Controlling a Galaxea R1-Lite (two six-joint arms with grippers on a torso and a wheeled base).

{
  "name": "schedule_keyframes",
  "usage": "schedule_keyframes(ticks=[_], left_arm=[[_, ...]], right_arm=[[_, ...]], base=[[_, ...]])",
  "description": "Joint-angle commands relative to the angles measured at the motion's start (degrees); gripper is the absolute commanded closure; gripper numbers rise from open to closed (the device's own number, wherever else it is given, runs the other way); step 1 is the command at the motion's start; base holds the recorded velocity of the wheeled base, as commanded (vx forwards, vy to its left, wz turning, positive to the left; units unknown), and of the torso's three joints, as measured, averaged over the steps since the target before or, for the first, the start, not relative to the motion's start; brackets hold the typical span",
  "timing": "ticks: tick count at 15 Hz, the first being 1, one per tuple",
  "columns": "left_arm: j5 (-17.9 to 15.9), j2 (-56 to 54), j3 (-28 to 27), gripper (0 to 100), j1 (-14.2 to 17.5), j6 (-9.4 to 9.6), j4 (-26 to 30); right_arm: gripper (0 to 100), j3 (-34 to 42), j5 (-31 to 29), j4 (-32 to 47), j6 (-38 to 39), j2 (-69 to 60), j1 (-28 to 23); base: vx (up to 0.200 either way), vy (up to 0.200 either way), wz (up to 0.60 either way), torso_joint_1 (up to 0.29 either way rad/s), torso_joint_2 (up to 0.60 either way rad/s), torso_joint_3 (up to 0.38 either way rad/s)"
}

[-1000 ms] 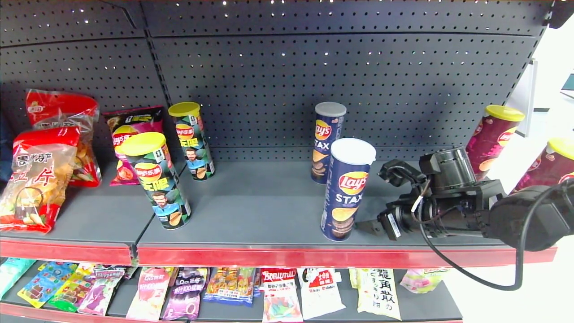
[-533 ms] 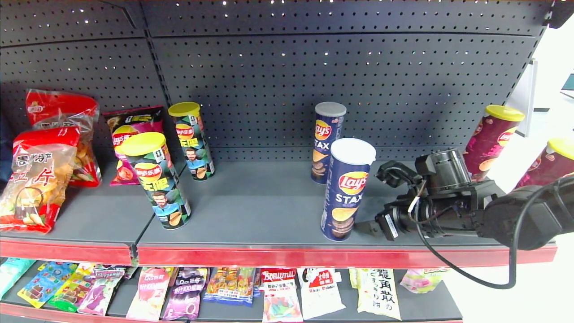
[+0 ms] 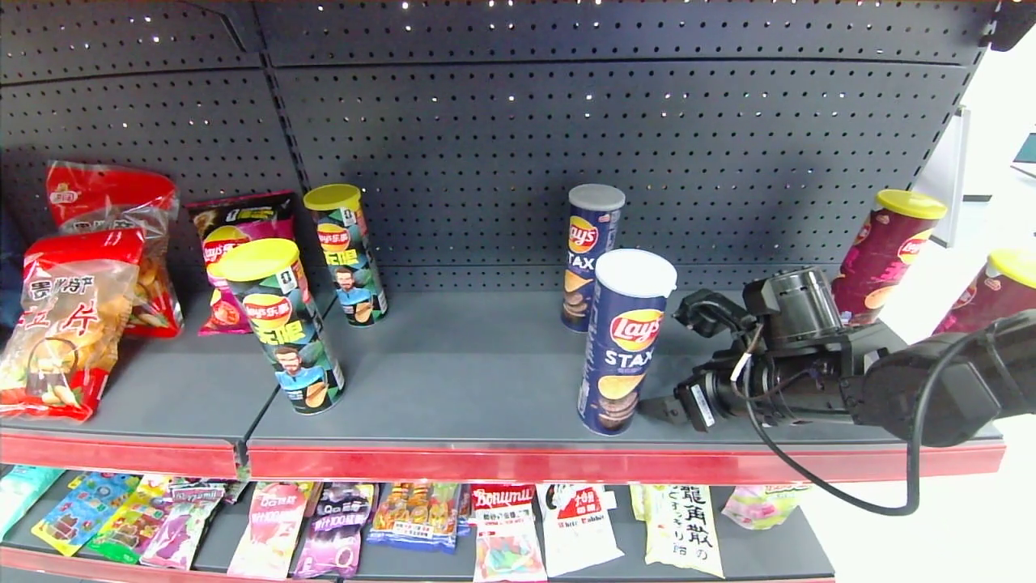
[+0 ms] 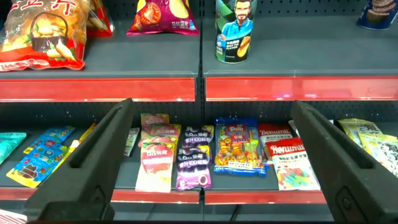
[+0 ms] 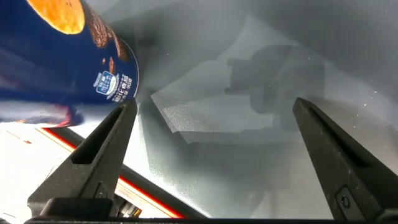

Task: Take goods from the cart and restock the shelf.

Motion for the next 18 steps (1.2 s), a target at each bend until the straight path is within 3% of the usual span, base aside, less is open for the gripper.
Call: schedule_keyframes(ticks=[1, 18], left_arm=[[0.00, -0.03, 0.00, 0, 0.02, -0.01, -0.01], [0.00, -0.03, 0.00, 0, 0.02, -0.01, -0.01]], right_arm=[[0, -0.26, -0.01, -0.01, -0.04, 0.32, 0.02], [0, -0.97, -1.24, -0.01, 0.14, 1.02, 2.39]], base=[[0.000, 0.000, 0.00, 0.000, 0.00, 0.000], [0.000, 0.000, 0.00, 0.000, 0.00, 0.000]])
